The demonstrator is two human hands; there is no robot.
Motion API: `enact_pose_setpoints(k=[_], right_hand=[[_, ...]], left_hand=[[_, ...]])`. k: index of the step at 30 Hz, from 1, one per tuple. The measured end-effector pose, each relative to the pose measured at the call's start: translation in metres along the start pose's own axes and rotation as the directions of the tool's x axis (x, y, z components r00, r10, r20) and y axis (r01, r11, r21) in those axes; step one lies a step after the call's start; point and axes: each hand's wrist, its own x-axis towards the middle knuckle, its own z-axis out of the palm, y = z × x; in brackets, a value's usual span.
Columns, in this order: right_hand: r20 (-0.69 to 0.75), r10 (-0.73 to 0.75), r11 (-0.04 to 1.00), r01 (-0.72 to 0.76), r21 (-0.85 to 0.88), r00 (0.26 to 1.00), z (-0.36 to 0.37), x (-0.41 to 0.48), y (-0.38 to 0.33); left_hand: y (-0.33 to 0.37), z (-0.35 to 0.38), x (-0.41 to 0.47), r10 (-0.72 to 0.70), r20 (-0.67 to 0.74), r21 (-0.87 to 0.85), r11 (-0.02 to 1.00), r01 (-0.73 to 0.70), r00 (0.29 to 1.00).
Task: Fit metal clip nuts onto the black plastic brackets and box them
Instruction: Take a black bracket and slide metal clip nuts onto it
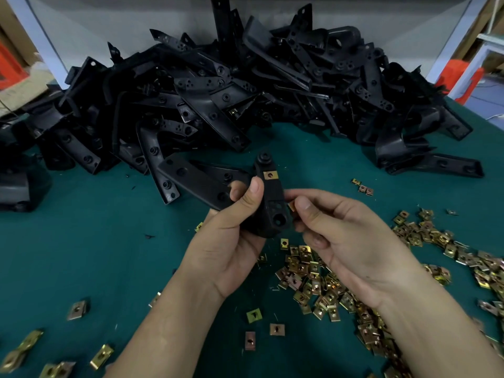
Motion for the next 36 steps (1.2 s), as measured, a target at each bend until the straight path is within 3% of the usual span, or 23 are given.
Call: enact_pose_setpoints(k=[6, 11, 26, 36], right_hand=[[0.011, 0.008, 0.999, -0.009, 0.044, 1.000, -0.0009, 0.0000, 0.0002], [0.026, 0.010, 0.998, -0.009, -0.059, 1.000, -0.0013, -0.0010, -0.0008], [-0.051, -0.024, 0.997, 0.021, -0.069, 0.998, 0.0005, -0.0013, -0.0009], [-0.026, -0.012, 0.997, 0.010, -0.082, 1.000, 0.0028, -0.0032, -0.0047]], left_hand=[[0.0002, -0.0047, 0.0019, -0.004, -0.008, 0.002, 1.000, 0.004, 1.000], [0.0001, -0.0068, 0.0032, -0.002, -0.036, 0.001, 1.000, 0.002, 0.999], [-0.0010, -0.0041, 0.0012, 0.001, -0.005, 0.006, 1.000, -0.001, 1.000], [-0.0018, -0.0100, 0.0026, 0.019, 0.038, 0.014, 1.000, -0.020, 0.999]])
